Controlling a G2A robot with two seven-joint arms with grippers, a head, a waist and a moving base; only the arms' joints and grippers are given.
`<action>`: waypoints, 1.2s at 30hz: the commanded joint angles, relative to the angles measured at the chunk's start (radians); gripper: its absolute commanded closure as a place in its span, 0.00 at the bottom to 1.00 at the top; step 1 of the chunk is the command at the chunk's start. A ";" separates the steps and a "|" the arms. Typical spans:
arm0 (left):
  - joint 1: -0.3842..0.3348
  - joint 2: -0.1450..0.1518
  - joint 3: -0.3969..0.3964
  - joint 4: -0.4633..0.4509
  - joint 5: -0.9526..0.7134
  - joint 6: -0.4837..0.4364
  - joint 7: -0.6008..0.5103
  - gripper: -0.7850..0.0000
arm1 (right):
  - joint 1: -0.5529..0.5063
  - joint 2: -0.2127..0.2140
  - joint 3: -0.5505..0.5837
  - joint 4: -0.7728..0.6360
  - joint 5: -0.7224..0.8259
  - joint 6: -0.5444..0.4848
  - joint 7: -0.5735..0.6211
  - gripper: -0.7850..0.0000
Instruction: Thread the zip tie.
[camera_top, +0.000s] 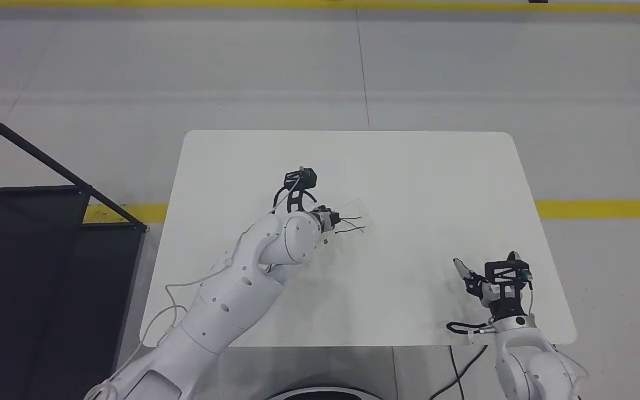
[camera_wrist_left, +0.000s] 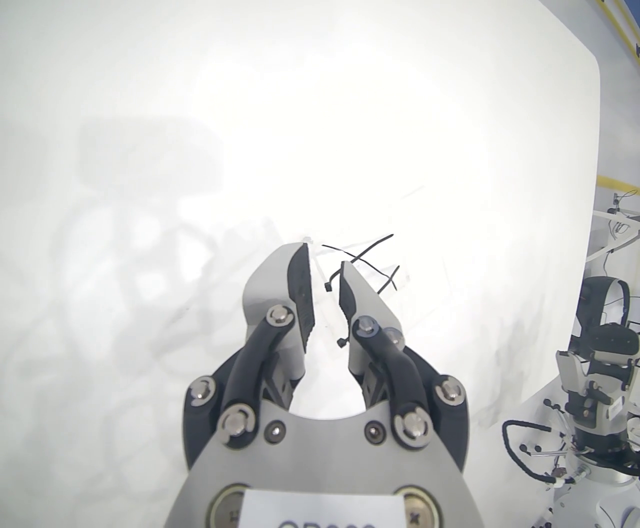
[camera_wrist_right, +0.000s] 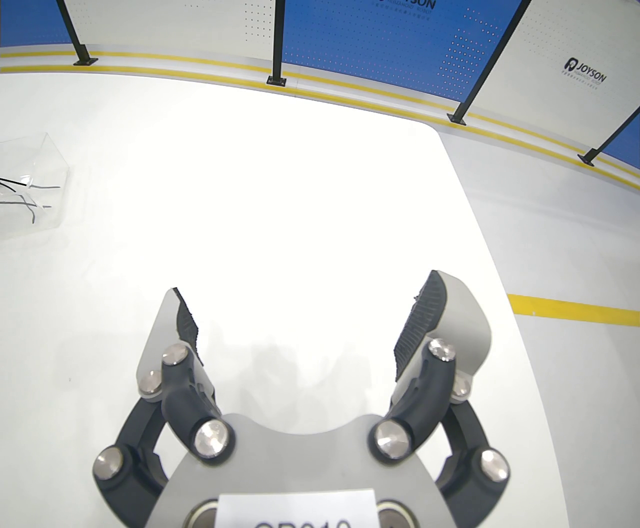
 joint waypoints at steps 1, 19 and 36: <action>0.000 -0.001 -0.002 0.002 -0.003 -0.002 -0.002 0.77 | 0.000 0.000 0.000 0.000 0.000 0.000 0.000 0.00; 0.008 -0.007 -0.022 0.001 0.003 -0.021 -0.013 0.95 | 0.000 0.000 0.000 0.000 0.000 0.000 0.000 0.00; 0.057 0.003 -0.083 -0.080 0.018 -0.040 -0.029 1.00 | 0.000 0.000 0.000 0.000 0.000 0.000 0.000 0.00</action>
